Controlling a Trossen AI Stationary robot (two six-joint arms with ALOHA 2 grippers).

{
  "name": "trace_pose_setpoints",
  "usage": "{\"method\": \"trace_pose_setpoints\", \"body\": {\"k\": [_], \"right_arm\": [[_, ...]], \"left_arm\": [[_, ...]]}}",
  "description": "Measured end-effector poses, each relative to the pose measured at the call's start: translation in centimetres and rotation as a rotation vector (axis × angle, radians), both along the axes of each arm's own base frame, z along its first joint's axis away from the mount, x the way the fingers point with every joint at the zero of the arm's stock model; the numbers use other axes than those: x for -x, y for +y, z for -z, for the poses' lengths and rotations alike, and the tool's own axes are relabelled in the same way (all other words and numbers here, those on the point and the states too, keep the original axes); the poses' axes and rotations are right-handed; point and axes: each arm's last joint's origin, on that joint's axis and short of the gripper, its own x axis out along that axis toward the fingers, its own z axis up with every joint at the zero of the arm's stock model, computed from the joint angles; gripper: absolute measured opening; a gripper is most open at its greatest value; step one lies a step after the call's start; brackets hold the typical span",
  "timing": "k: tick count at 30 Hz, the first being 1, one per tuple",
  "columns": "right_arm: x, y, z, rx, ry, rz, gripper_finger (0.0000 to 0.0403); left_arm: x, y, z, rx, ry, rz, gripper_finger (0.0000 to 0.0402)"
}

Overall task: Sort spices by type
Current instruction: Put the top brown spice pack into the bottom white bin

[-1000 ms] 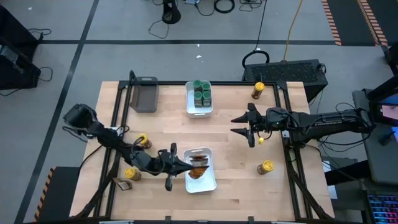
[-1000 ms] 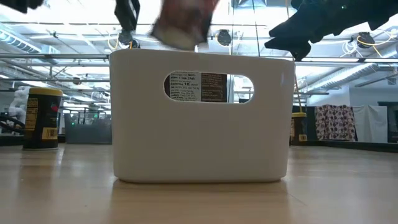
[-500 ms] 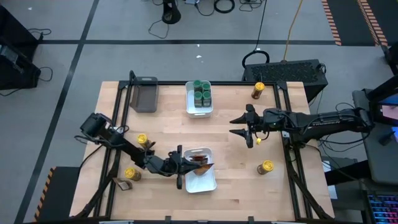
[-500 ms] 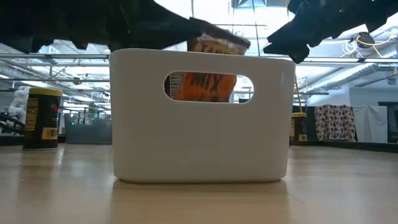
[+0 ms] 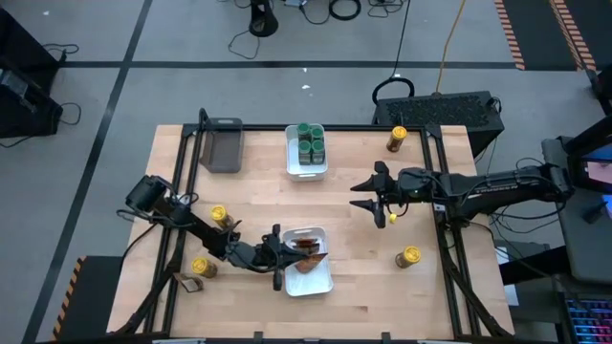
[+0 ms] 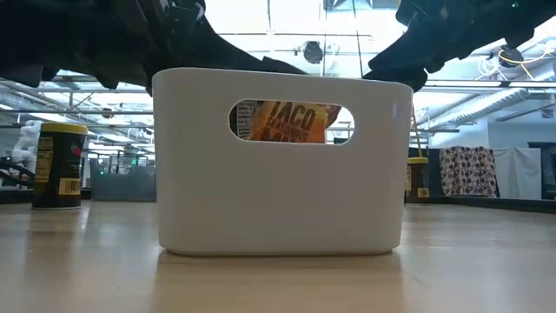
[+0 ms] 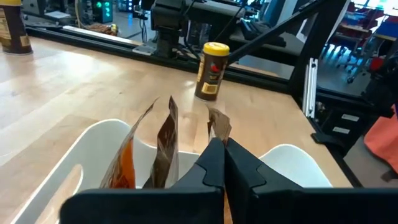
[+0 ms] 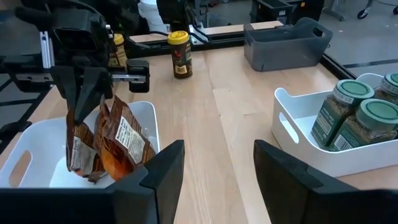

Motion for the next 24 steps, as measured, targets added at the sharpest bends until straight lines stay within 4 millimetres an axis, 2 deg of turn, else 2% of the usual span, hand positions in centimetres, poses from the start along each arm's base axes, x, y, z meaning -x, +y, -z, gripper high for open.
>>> {"method": "trace_pose_setpoints", "body": {"k": [10,17,24], "right_arm": [[0.0,0.0,0.0,0.000,-0.003,0.000,0.0173],[0.0,0.0,0.0,0.000,-0.003,0.000,0.0173],[0.0,0.0,0.0,0.000,-0.002,0.000,0.0173]], "left_arm": [[0.0,0.0,0.2,-0.011,0.019,0.000,0.0053],[0.0,0.0,0.3,-0.018,0.030,0.001,0.0122],[0.5,0.2,-1.4,-0.081,0.042,0.034,0.0174]]}}
